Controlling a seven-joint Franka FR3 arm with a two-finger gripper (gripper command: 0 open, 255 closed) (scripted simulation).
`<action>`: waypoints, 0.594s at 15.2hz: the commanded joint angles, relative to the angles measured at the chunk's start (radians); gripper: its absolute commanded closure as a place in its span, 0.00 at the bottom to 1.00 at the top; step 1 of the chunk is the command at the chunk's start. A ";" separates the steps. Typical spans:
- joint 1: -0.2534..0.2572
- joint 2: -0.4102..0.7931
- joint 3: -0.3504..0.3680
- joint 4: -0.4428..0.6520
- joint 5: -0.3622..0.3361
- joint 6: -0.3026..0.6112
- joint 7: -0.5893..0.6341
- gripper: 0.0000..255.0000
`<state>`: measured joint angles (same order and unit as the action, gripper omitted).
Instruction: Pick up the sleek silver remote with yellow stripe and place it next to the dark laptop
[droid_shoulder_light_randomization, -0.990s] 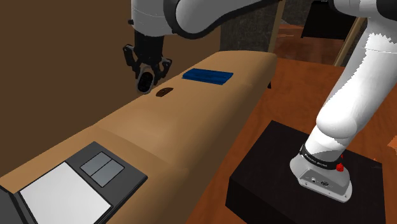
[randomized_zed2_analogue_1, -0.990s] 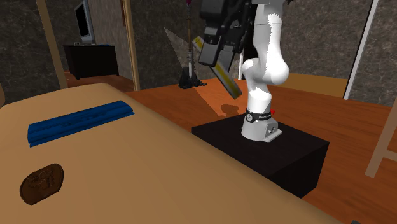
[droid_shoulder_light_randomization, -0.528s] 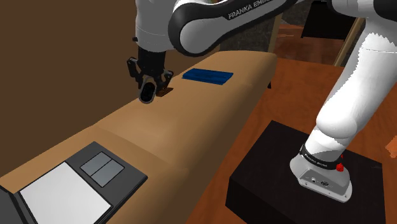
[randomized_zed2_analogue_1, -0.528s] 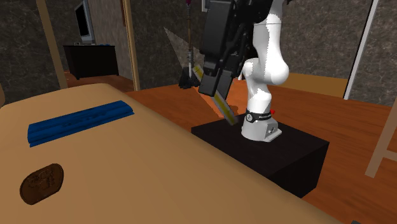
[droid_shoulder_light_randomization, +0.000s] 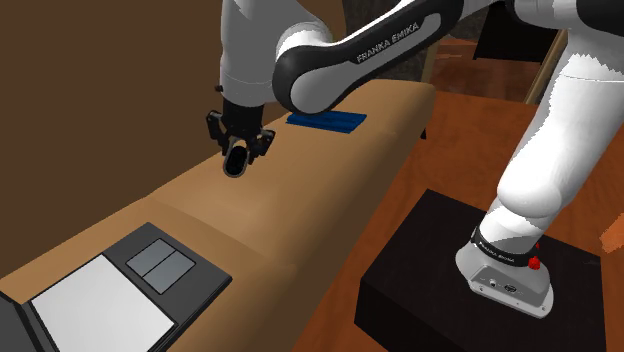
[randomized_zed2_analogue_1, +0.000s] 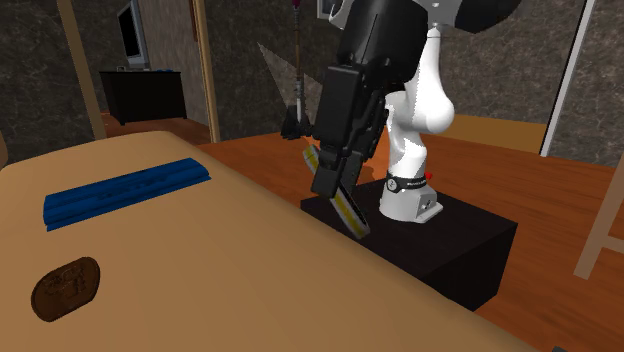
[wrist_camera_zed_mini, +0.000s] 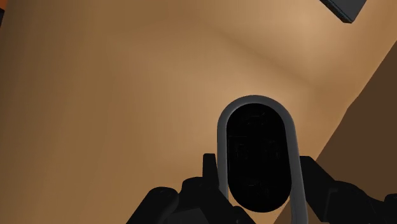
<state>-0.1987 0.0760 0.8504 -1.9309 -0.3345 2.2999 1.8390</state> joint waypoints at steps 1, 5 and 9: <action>0.003 0.010 -0.002 -0.018 -0.018 0.023 0.017 1.00; 0.010 0.035 -0.008 -0.050 -0.058 0.065 0.050 1.00; 0.019 0.063 -0.018 -0.077 -0.104 0.105 0.088 1.00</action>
<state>-0.1809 0.1362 0.8345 -1.9969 -0.4304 2.3928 1.9191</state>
